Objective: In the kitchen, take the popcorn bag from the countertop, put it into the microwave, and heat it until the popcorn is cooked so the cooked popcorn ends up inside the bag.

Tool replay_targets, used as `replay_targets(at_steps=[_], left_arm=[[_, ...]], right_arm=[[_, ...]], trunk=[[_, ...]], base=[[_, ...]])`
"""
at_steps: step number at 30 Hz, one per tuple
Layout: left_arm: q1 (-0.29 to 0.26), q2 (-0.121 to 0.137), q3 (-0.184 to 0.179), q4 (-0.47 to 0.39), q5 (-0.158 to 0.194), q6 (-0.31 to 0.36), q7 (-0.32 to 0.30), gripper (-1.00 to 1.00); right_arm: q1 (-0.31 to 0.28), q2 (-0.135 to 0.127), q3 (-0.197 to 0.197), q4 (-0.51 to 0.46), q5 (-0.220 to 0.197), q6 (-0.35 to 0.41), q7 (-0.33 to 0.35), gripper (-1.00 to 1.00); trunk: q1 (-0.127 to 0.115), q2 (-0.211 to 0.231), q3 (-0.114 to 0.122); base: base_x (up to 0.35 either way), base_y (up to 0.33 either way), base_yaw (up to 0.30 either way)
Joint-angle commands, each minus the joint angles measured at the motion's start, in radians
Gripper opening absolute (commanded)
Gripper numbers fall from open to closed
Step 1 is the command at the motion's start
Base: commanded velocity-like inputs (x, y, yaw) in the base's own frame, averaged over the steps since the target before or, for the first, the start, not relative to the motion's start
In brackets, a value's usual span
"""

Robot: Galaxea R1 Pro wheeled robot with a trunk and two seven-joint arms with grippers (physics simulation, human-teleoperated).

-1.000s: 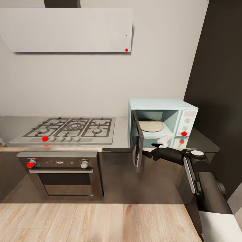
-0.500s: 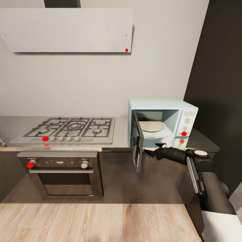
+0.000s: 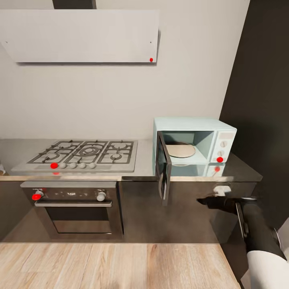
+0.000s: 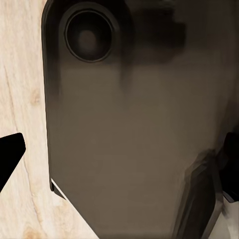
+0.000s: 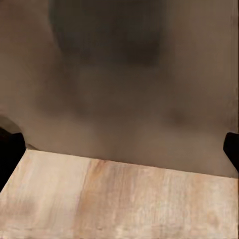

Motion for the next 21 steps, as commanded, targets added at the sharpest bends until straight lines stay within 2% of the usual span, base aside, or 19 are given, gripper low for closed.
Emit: replay_targets(at_steps=[1,4,5,7,9,10,11,13,15,16,19,21], left_arm=[[0.000,0.000,0.002,-0.001,0.006,-0.001,0.000,1.00],[0.001,0.000,0.002,-0.001,0.007,-0.001,0.000,1.00],[0.001,0.000,0.003,-0.001,0.007,-0.001,0.000,1.00],[0.001,0.000,0.003,-0.001,0.007,-0.001,0.000,1.00],[0.000,0.000,0.003,-0.001,0.007,-0.001,0.000,1.00],[0.000,0.000,0.003,-0.001,0.007,-0.001,0.000,1.00],[0.001,0.000,0.003,-0.001,0.007,-0.001,0.000,1.00],[0.001,0.000,0.003,-0.001,0.007,-0.001,0.000,1.00],[0.001,0.000,0.003,-0.001,0.007,-0.001,0.000,1.00],[0.001,0.001,0.003,-0.001,0.007,-0.001,0.000,1.00],[0.000,0.001,0.002,-0.001,0.007,-0.001,0.000,1.00],[0.001,0.001,0.003,-0.001,0.008,-0.025,0.000,1.00]], right_arm=[[-0.001,0.000,-0.002,0.056,0.010,-0.010,-0.018,1.00],[-0.001,0.000,-0.003,0.241,0.012,-0.097,-0.100,1.00],[-0.001,0.000,-0.003,0.354,0.012,-0.150,-0.146,1.00],[-0.001,-0.001,-0.003,0.492,0.013,-0.200,-0.204,1.00],[-0.001,-0.002,-0.003,0.702,0.013,-0.309,-0.309,1.00],[-0.001,-0.010,-0.002,1.099,0.013,-0.569,-0.539,1.00],[0.009,-0.013,-0.001,1.158,0.012,-0.626,-0.588,1.00],[0.096,-0.017,0.000,1.198,0.011,-0.673,-0.628,1.00],[0.185,-0.018,0.000,1.210,0.011,-0.692,-0.639,1.00],[0.245,-0.018,0.000,1.215,0.009,-0.725,-0.644,1.00],[0.317,-0.018,0.000,1.218,0.005,-0.830,-0.648,1.00],[0.345,-0.016,0.000,1.219,0.005,-0.852,-0.645,1.00]], trunk=[[0.000,-0.001,-0.001],[0.000,-0.001,-0.001],[0.000,-0.001,-0.001],[0.000,-0.001,-0.001],[0.000,-0.001,-0.001],[0.000,-0.001,-0.001],[0.000,-0.001,-0.001],[0.000,-0.001,-0.001],[0.000,-0.001,-0.001],[0.000,-0.001,-0.001],[0.000,-0.001,-0.001],[0.000,-0.001,-0.001]], base=[[0.000,0.000,0.000],[0.000,0.000,0.000],[0.000,0.000,0.000],[0.000,0.000,0.000],[0.000,0.000,0.000],[0.000,0.000,0.000],[0.000,0.000,0.000],[0.000,0.000,0.000],[0.000,0.000,0.000],[0.000,0.000,0.000],[0.000,0.000,0.000],[0.000,0.000,0.000]])
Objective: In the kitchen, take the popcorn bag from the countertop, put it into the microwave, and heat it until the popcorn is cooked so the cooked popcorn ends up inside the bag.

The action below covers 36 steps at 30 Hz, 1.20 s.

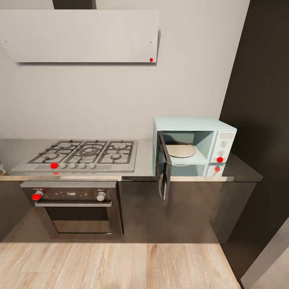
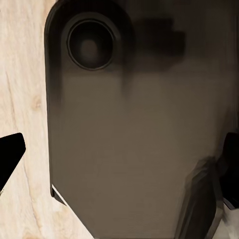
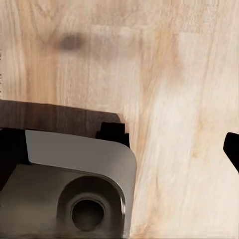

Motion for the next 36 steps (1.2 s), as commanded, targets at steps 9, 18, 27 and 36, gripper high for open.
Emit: replay_targets(at_steps=[9,18,27,36], left_arm=[[0.000,0.000,0.002,0.002,0.008,-0.053,0.003,1.00],[0.000,0.000,0.002,0.002,0.009,-0.053,0.006,1.00],[0.000,-0.001,0.002,0.002,0.009,-0.053,0.009,1.00],[0.000,-0.001,0.002,0.002,0.009,-0.053,0.009,1.00]], right_arm=[[0.018,-0.002,-0.001,0.003,0.012,-0.010,-0.028,1.00],[0.018,0.017,-0.003,0.002,0.012,-0.006,-0.091,1.00],[0.018,0.019,-0.002,0.004,0.012,-0.006,-0.092,1.00],[0.018,0.019,-0.003,0.004,0.012,-0.006,-0.092,1.00]], trunk=[[0.000,0.000,-0.001],[0.000,0.000,0.004],[0.000,0.000,0.009],[0.000,0.000,0.015]], base=[[0.000,0.000,0.000],[0.000,0.000,0.161],[0.000,0.000,0.262],[0.000,0.000,0.263]])
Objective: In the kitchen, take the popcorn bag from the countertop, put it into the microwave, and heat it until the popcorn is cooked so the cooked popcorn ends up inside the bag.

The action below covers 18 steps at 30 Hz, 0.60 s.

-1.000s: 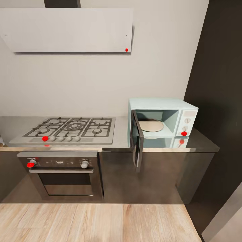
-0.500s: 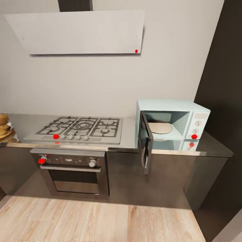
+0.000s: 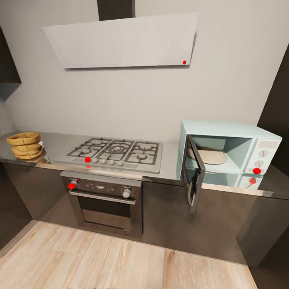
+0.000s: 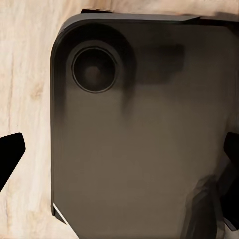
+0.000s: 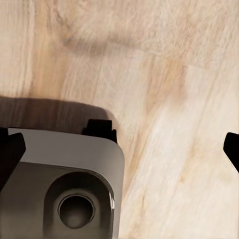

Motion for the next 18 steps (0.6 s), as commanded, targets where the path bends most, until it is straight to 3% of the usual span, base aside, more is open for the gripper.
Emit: replay_targets(at_steps=[1,18], left_arm=[[0.000,0.000,0.002,-0.001,0.006,-0.002,0.001,1.00],[0.000,0.000,0.002,-0.001,0.006,-0.002,0.001,1.00]], right_arm=[[-0.001,-0.001,-0.008,0.003,0.007,-0.006,0.002,1.00],[-0.001,-0.001,-0.008,0.003,0.007,-0.006,0.002,1.00]], trunk=[[0.000,0.000,0.000],[0.000,0.000,0.009]], base=[[0.000,0.000,0.263],[0.000,0.000,0.264]])
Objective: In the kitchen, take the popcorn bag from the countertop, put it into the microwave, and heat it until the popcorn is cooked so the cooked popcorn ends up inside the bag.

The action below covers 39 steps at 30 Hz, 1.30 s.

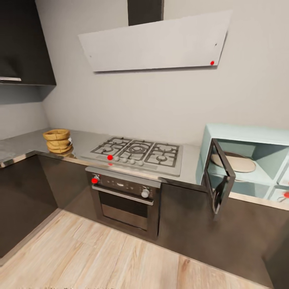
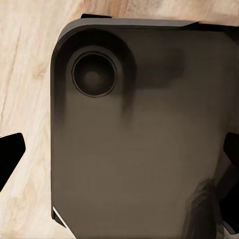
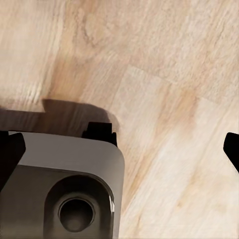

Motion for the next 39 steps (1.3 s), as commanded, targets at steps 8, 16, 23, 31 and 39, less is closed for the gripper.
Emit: replay_targets(at_steps=[8,16,23,31,39], left_arm=[[0.000,0.000,0.002,-0.001,0.006,-0.002,0.001,1.00],[0.000,0.000,0.002,-0.001,0.006,-0.002,0.001,1.00],[0.000,0.000,0.002,-0.001,0.006,-0.002,0.001,1.00],[0.000,0.000,0.002,-0.001,0.006,-0.002,0.001,1.00],[0.000,0.000,0.002,-0.001,0.006,-0.002,0.001,1.00]], right_arm=[[-0.001,-0.003,-0.008,0.003,0.007,-0.006,0.002,1.00],[-0.001,-0.004,-0.009,0.003,0.007,-0.004,0.003,1.00],[-0.001,-0.005,-0.009,0.002,0.007,-0.003,0.003,1.00],[-0.001,-0.006,-0.009,0.002,0.007,0.000,0.003,1.00],[-0.001,-0.007,-0.008,0.002,0.008,0.001,0.003,1.00]], trunk=[[0.000,0.000,0.004],[0.000,0.000,0.006],[0.000,0.000,0.007],[0.000,0.000,0.007],[0.000,0.000,0.007]], base=[[0.000,0.000,0.265],[0.000,0.000,0.269],[0.000,0.000,0.274],[0.000,0.000,0.276],[0.000,0.000,0.277]])
